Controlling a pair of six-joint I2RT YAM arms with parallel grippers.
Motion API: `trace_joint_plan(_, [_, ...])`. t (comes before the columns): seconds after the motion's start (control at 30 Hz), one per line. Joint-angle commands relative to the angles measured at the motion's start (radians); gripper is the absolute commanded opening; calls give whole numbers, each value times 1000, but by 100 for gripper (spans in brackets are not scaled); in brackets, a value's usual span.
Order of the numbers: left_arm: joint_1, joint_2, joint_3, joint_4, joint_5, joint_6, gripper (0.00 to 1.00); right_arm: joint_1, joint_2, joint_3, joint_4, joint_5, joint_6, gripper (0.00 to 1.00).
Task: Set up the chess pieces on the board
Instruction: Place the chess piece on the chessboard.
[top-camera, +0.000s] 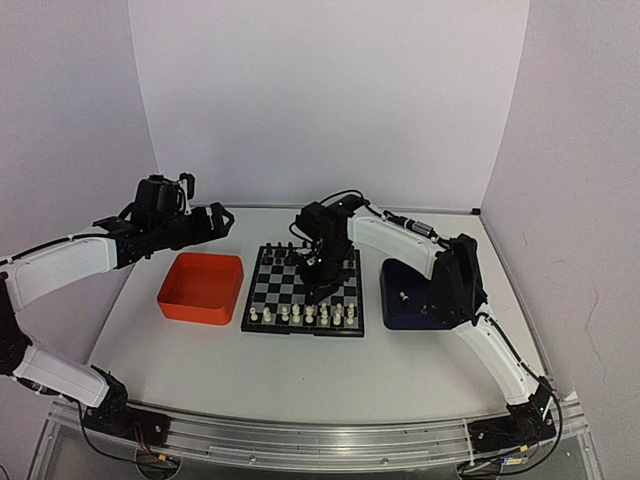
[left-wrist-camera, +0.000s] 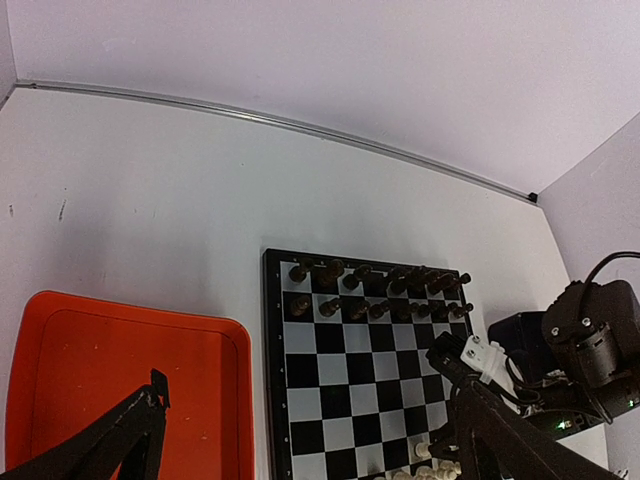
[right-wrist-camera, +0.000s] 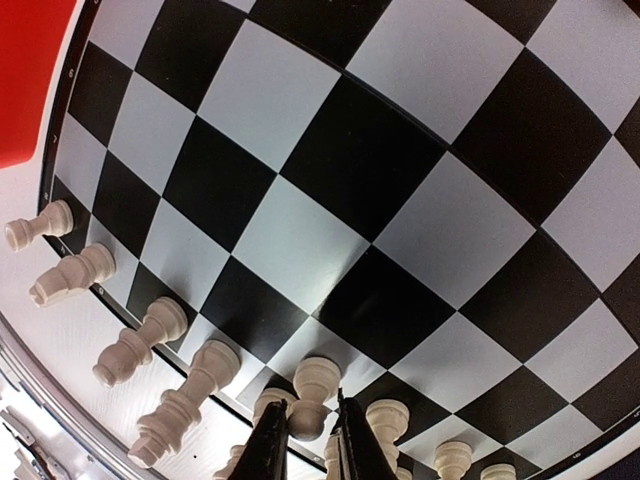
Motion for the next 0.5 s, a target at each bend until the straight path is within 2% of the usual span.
trace_joint_plan(0.0, [4,-25,7,3,-15,11,100,8,-10,-1,1,-23,1,16])
trace_joint_plan(0.23, [4,-21,6,7,-3,4,100,8,-35,4,4,-6,10,20])
trace_joint_plan(0.47, [4,-34,13,24,7,9,100,8,-139,8,28,1,8,27])
